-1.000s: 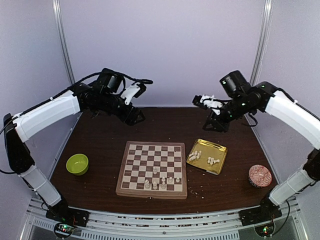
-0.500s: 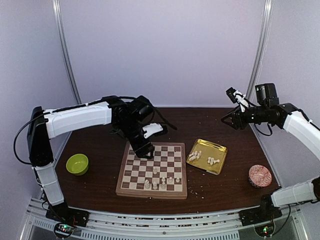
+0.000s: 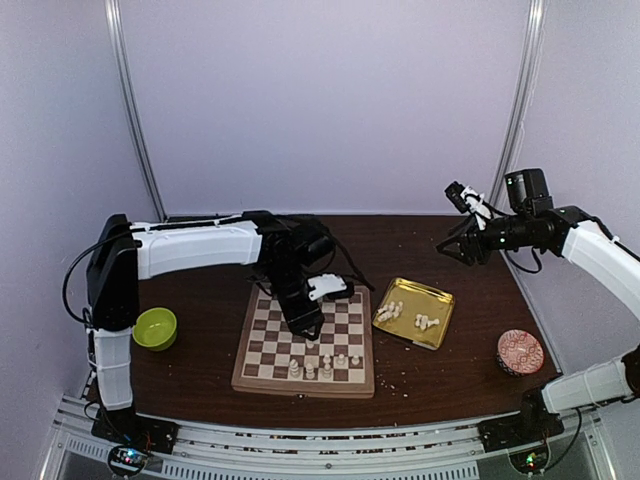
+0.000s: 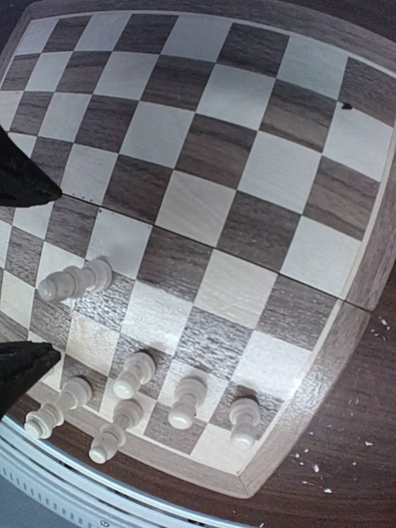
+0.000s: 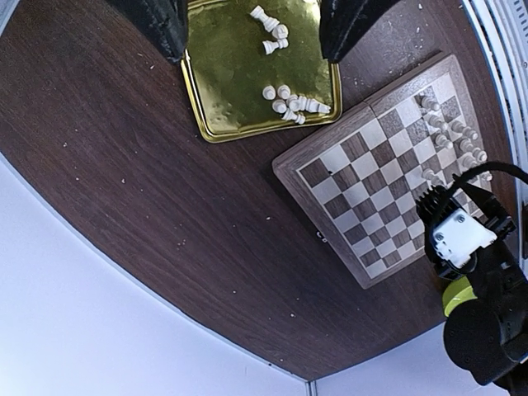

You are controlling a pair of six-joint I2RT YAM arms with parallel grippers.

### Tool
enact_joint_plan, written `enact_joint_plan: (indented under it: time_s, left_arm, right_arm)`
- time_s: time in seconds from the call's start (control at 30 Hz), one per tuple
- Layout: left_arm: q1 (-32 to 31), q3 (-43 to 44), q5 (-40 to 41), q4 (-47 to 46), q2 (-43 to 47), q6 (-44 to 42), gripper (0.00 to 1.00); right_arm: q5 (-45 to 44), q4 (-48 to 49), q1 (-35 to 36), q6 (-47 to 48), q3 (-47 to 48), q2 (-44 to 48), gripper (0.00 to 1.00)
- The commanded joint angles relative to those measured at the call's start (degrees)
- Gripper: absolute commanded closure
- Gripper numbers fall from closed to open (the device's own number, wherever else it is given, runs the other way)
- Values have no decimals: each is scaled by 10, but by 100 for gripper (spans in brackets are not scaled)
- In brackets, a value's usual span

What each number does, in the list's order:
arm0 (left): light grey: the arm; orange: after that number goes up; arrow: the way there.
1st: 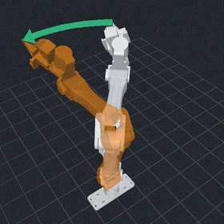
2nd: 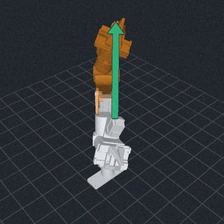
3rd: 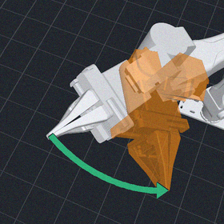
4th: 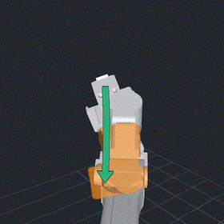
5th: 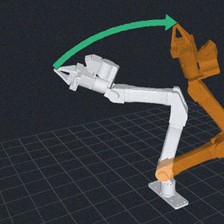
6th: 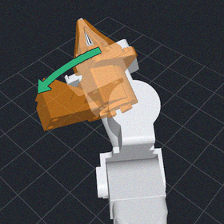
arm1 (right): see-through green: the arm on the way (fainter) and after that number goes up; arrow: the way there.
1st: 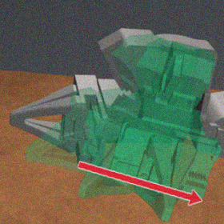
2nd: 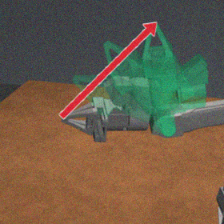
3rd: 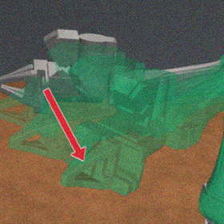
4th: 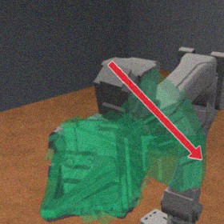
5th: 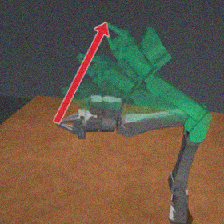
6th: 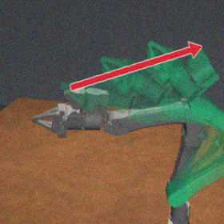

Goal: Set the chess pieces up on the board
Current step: Pick up the bishop from the chessboard.

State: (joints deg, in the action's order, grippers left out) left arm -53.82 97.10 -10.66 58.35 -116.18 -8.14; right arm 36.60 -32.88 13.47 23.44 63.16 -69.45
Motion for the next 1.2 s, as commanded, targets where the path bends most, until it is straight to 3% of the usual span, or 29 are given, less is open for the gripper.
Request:
enact_joint_plan:
  time_s: [0.0, 0.23, 0.57, 1.17]
  left_arm:
    - [-7, 18, 17, 4, -18, -12, 43]
    - [-13, 26, 31, 4, -33, -15, 45]
    - [-18, 30, 31, 18, -40, -19, 55]
    - [-19, 25, 49, 34, -38, -15, 86]
  right_arm:
    - [27, -8, 0, 19, -4, 5, 47]
    - [22, -11, 1, 22, -1, -4, 47]
    - [19, -14, 1, 25, -2, -9, 47]
    - [17, -25, 6, 31, 5, -24, 47]
